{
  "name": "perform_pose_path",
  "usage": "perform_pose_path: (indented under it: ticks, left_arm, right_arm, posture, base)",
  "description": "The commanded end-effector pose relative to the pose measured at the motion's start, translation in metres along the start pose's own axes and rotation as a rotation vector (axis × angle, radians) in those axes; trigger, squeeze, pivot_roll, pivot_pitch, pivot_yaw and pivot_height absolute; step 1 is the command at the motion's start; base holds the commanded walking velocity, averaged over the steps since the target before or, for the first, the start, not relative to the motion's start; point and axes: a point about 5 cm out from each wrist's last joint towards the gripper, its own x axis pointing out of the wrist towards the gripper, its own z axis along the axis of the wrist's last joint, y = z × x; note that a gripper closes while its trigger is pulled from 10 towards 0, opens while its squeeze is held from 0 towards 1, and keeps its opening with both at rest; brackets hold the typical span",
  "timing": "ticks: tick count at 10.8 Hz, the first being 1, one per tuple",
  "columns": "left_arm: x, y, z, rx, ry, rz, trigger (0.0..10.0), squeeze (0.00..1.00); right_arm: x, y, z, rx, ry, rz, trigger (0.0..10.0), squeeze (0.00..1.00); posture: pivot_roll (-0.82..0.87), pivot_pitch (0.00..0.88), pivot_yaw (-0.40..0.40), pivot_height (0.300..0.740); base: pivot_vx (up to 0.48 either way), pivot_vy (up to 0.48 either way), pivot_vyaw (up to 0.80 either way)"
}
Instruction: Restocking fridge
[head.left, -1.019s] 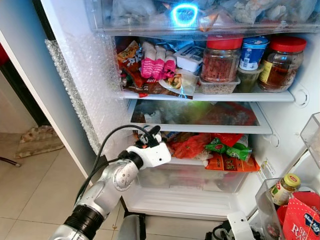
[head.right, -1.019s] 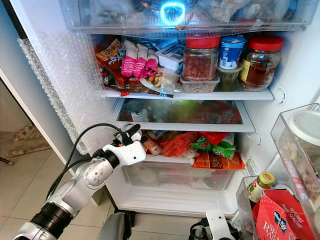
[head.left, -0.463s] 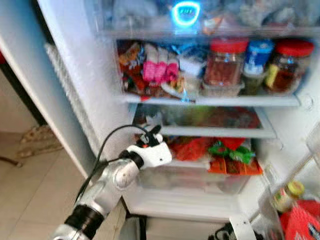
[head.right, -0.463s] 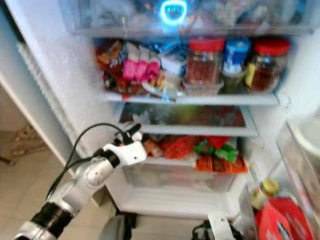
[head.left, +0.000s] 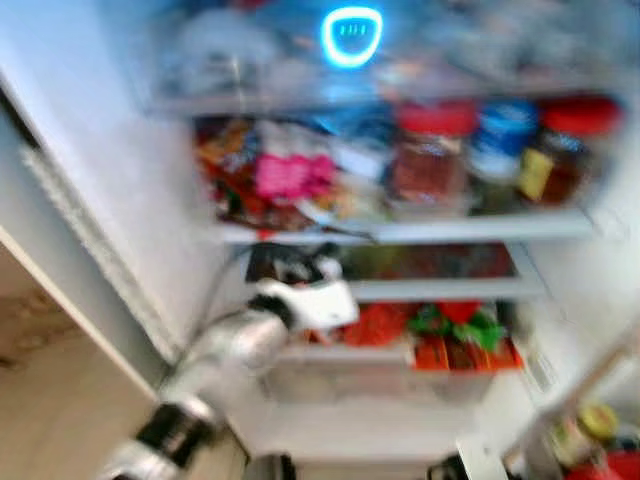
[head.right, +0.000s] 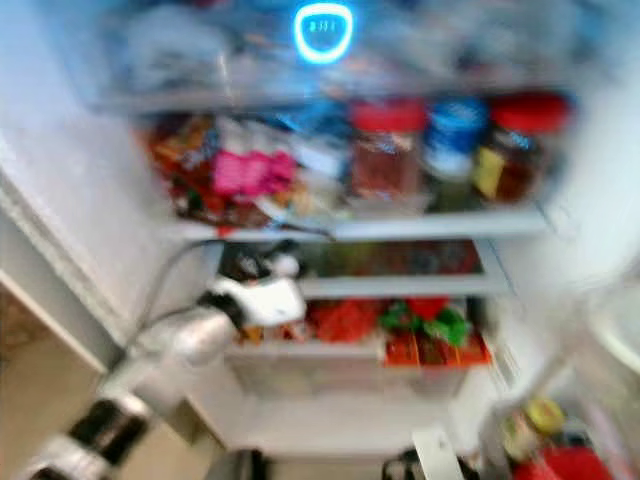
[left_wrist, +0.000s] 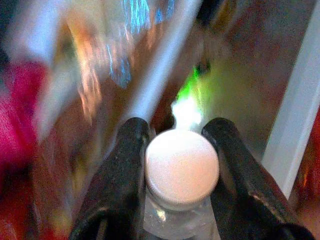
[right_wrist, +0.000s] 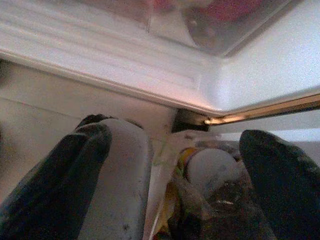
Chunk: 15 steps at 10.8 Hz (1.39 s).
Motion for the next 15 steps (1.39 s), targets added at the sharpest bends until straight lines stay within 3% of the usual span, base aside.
perform_pose_path:
  ticks: [1,5,8,11,14,15]
  left_arm:
    - [0.004,-0.001,0.003,-0.01,0.005,-0.003,10.0,0.0]
    - [-0.003,-0.019,-0.007,-0.011,0.013,-0.104,10.0,0.0]
    - [-0.006,-0.021,-0.026,0.013,0.055,-0.13,10.0,0.0]
    - [0.007,-0.022,-0.033,0.048,0.071,-0.133,10.0,0.0]
    - [0.021,-0.037,-0.037,0.104,0.143,-0.158,10.0,0.0]
    - [0.023,-0.044,-0.037,0.169,0.151,-0.193,10.0,0.0]
  right_arm:
    - [-0.006,0.011,-0.028,-0.01,0.109,0.042,10.0,0.0]
    - [-0.006,0.012,-0.028,-0.009,0.11,0.045,10.0,0.0]
    - [-0.006,0.012,-0.029,-0.005,0.11,0.043,10.0,0.0]
    - [-0.008,0.013,-0.034,0.01,0.117,0.035,10.0,0.0]
    - [-0.011,0.015,-0.044,0.025,0.134,0.03,10.0,0.0]
    - [-0.013,0.017,-0.047,0.037,0.139,0.026,10.0,0.0]
  posture:
    - [0.03,0.0,0.043,0.591]
    - [0.03,0.0,0.046,0.591]
    - [0.03,0.0,0.049,0.591]
    - [0.01,0.0,0.066,0.591]
    - [-0.01,0.004,0.086,0.591]
    - [-0.03,0.012,0.099,0.591]
  base:
    - [0.307,0.0,0.0]
    - [0.0,0.0,0.0]
    - [0.0,0.0,0.0]
    - [0.0,0.0,0.0]
    - [0.0,0.0,0.0]
    - [0.0,0.0,0.0]
